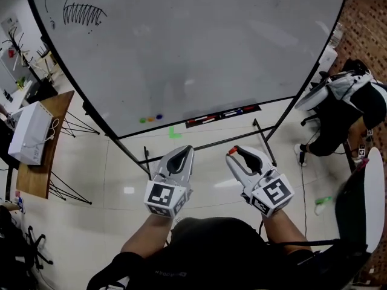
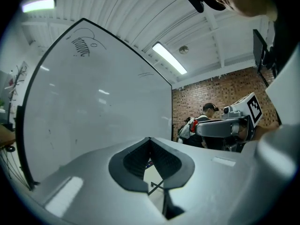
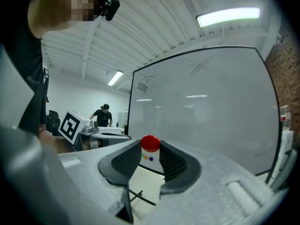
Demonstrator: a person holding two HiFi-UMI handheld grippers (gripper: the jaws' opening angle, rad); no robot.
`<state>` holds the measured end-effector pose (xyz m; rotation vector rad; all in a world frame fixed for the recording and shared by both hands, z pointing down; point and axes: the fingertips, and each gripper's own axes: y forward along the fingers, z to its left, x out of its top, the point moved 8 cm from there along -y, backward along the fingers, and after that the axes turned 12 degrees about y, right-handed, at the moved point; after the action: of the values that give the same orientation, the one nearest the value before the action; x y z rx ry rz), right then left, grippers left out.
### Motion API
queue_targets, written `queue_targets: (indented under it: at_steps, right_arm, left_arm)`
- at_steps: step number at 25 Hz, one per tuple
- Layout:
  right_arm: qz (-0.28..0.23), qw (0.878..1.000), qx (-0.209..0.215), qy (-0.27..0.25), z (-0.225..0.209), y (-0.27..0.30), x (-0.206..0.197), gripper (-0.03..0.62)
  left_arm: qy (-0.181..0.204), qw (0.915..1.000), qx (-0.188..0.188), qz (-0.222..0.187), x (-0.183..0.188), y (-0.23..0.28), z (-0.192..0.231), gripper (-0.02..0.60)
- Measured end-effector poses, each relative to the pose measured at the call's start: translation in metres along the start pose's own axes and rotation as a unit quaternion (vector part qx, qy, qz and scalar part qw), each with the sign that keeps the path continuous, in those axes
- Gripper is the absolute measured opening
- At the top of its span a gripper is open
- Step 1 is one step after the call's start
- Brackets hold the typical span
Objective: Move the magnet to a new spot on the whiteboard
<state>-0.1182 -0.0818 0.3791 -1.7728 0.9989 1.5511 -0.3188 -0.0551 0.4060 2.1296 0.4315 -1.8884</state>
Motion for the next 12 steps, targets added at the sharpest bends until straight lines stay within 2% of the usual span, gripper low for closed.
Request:
queue_targets:
  at_steps: [4,9,12]
  right_arm:
    - [-0.005,0.999,-0.033,-0.007,-0.04,-0.074,0.001,0.11]
    - [0.002,0.997,-0.074,-0.004,-0.086,-0.16,-0.003,0.11]
    - [0.0,0.995,-0.097,0.004,-0.114,-0.196,-0.001,0.11]
  left_arm:
    - [0.013,0.9992,-0.038,-0.006,0.01,0.038,-0.072,0.015]
    - [-0.003,0.9972,-0.074,-0.005,0.018,0.084,-0.151,0.015]
    - [0.0,0.9953,-0.096,-0.007,0.024,0.107,-0.188,0.015]
